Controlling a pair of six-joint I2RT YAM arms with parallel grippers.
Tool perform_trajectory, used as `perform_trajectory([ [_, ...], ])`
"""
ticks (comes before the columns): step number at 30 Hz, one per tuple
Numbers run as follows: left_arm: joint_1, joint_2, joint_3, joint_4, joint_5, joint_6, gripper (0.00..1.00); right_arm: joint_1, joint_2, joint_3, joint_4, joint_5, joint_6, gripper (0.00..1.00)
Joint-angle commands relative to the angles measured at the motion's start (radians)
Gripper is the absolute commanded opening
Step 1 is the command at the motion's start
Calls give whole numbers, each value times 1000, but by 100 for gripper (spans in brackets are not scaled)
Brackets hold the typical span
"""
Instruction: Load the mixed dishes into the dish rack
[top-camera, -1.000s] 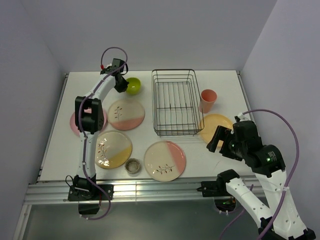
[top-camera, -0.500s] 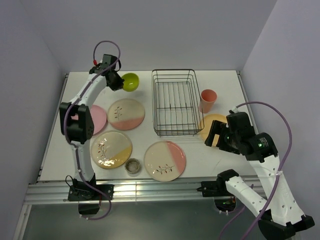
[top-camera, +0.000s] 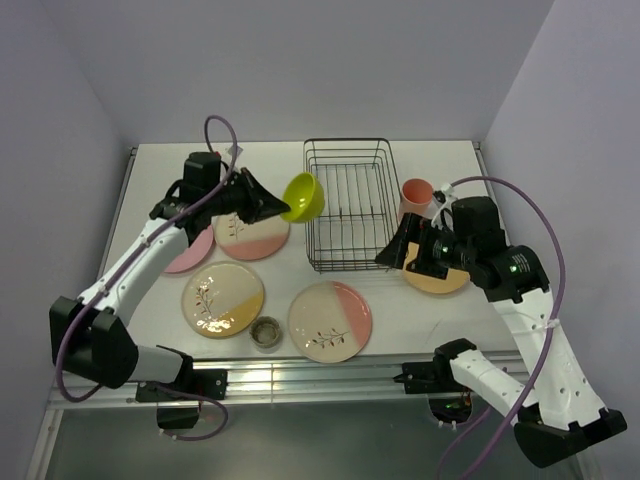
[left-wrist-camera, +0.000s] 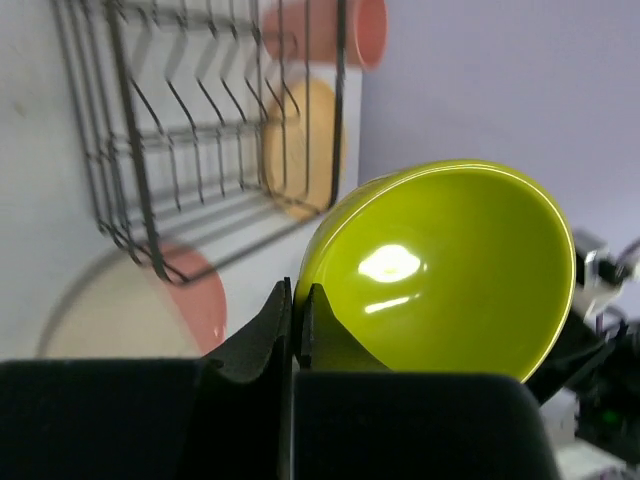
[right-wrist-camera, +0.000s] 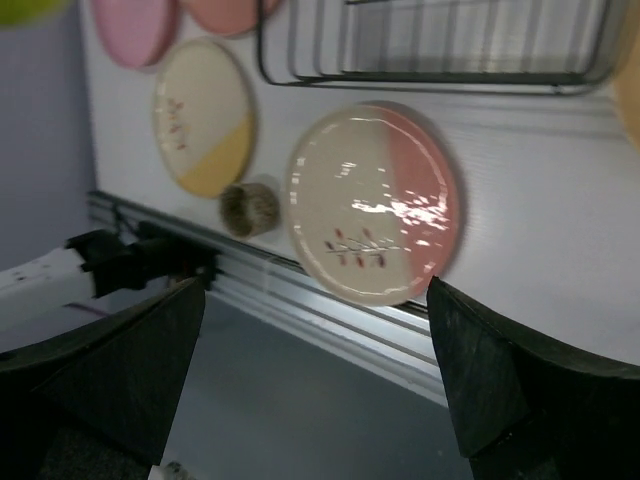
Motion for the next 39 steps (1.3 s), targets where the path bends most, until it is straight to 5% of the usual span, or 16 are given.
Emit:
perform_trajectory([
  [1,-69,-135,-45,95,87,-80,0,0,18,54,212,-241,98,100],
  [8,-215,-227,-59,67,-21,-130,0,18,83,57,416,-298,213,99],
  [17,-275,-208,-34,63,-55,-131,0,84,70,88,581,-270,343,99],
  [39,-341,-159,46,21,-115,-102,0,196,109,142,465,-124,274,98],
])
